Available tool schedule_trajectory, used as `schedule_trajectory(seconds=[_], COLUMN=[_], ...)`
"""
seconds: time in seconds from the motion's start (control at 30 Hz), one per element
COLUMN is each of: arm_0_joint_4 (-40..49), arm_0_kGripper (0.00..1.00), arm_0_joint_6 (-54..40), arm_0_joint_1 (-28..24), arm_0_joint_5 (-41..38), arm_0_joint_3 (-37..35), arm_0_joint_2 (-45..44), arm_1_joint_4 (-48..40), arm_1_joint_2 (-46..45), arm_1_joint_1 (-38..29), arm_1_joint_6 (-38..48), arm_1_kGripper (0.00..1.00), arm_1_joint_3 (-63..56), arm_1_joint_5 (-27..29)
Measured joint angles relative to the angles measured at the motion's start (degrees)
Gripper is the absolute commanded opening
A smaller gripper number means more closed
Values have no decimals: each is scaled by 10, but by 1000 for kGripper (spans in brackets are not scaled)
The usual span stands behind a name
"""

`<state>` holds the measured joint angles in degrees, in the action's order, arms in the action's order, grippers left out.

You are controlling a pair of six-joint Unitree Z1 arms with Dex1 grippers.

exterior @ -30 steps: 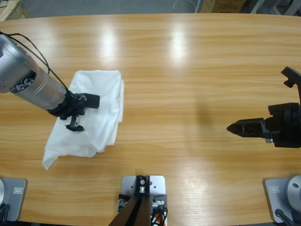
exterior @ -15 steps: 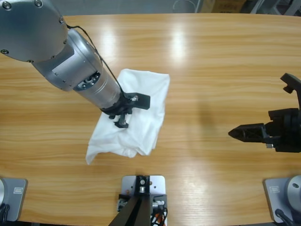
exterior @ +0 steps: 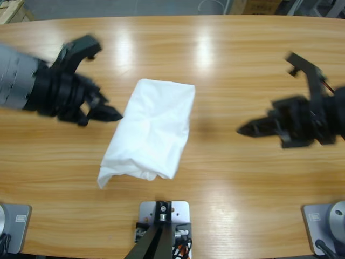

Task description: Fold clothes

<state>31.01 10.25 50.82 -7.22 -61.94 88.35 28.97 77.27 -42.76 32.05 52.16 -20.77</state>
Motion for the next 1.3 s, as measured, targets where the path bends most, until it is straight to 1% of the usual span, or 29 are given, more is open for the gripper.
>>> schedule_trajectory(seconds=[0.07,0.17,0.3,0.47,0.6,0.73,0.83,1.0,1.13,1.3], arm_0_joint_4=[-42,-97,-137,-185,-200,-202,-204,-233,-256,-267], arm_0_kGripper=[0,0,0,0,0,0,0,0,0,0], arm_0_joint_6=[79,140,187,239,258,276,283,288,289,289], arm_0_joint_1=[-1,-2,1,32,71,91,95,96,96,96], arm_0_joint_5=[-1,-10,-17,-26,-32,-32,-32,-32,-32,-32], arm_0_joint_3=[64,120,150,164,164,168,179,204,207,212], arm_0_joint_2=[-15,-19,-19,-6,16,33,46,78,113,122], arm_1_joint_4=[-12,-43,-67,-94,-111,-125,-132,-145,-145,-145], arm_1_joint_2=[39,102,193,274,304,324,334,351,364,382], arm_1_joint_1=[17,32,37,37,37,37,37,37,37,37], arm_1_joint_6=[-9,-12,-13,-14,-21,-21,-21,-21,-22,-23], arm_1_kGripper=[0,0,0,0,0,0,0,0,0,0], arm_1_joint_3=[34,81,132,149,149,149,149,149,149,149], arm_1_joint_5=[-30,-65,-92,-103,-114,-122,-123,-123,-123,-123])
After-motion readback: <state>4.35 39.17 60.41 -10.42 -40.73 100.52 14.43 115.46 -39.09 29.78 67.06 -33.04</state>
